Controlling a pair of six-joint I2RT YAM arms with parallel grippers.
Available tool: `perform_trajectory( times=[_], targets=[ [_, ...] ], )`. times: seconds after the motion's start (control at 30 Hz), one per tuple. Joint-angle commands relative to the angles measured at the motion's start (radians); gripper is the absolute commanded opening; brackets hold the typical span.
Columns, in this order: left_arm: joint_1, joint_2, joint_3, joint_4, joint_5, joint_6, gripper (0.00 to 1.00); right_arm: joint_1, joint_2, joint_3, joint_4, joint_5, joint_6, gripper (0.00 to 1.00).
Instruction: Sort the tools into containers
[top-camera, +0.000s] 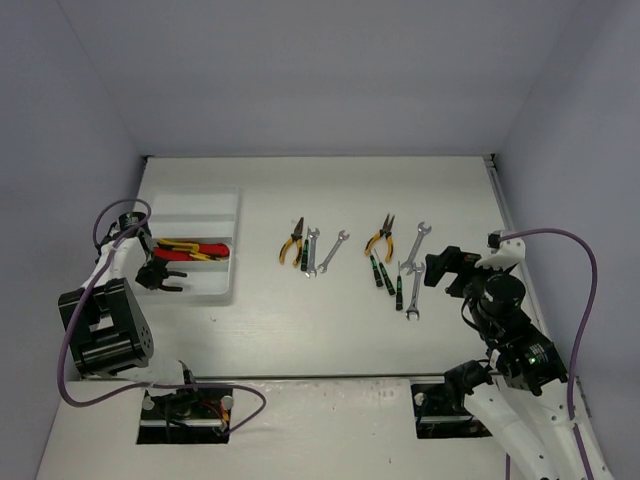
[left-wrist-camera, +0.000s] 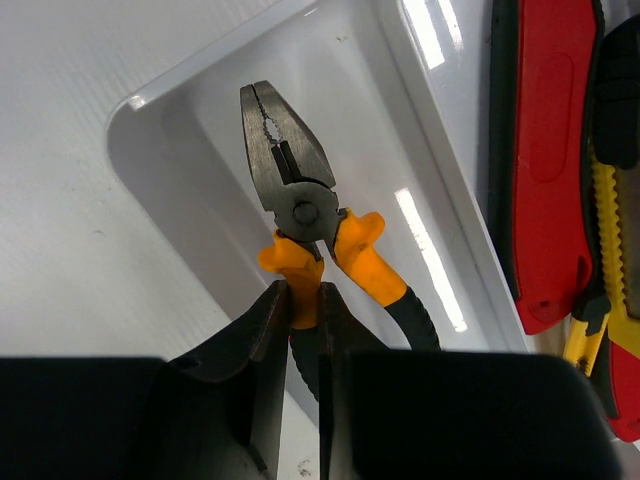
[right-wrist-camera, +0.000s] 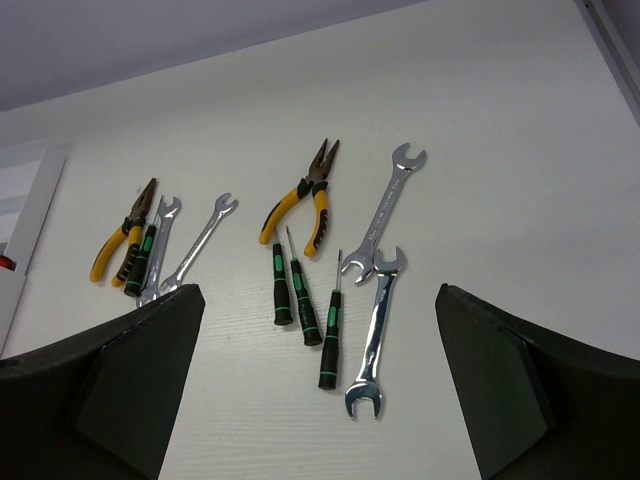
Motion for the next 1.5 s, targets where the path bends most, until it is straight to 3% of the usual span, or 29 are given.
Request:
perform_trajectory(
  times=[0.0, 0.17, 0.5, 0.7, 0.83, 0.93, 1.07, 1.2, 1.47],
  targets=[
    [0.012, 0.020, 0.064, 0.043, 0.015, 0.016, 0.00, 0.009, 0.029, 0.002, 0.055, -0.001, -0.002, 1.00],
    [0.023, 0.035, 0.055, 0.042, 0.021, -0.001, 0.02, 0.010, 0.029, 0.002, 0.055, 0.003, 0.001, 1.00],
    [0.026, -0.021, 0.050, 0.020, -0.037, -0.011, 0.31, 0.010, 0.036, 0.002, 0.056, -0.002, -0.001, 1.00],
    [0.013, -0.070, 0.048, 0.025, 0.002, 0.015, 0.35, 0.010, 0.034, 0.002, 0.056, -0.001, -0.001, 1.00],
    [-0.097, -0.156, 0.076, 0.032, 0.006, 0.095, 0.35, 0.010, 0.038, 0.002, 0.056, -0.006, -0.001, 1.00],
    [-0.247, -0.193, 0.136, 0.052, 0.013, 0.231, 0.35, 0.009, 0.038, 0.004, 0.055, -0.008, -0.002, 1.00],
    [-0.403, -0.181, 0.204, 0.068, 0.110, 0.342, 0.35, 0.010, 0.026, 0.004, 0.057, -0.007, -0.002, 1.00],
    [-0.508, -0.119, 0.307, 0.071, 0.214, 0.425, 0.36, 0.009, 0.023, 0.004, 0.057, -0.006, -0.001, 1.00],
    [-0.716, 0.098, 0.471, 0.072, 0.257, 0.536, 0.47, 0.012, 0.014, 0.005, 0.057, -0.005, -0.004, 1.00]
  ],
)
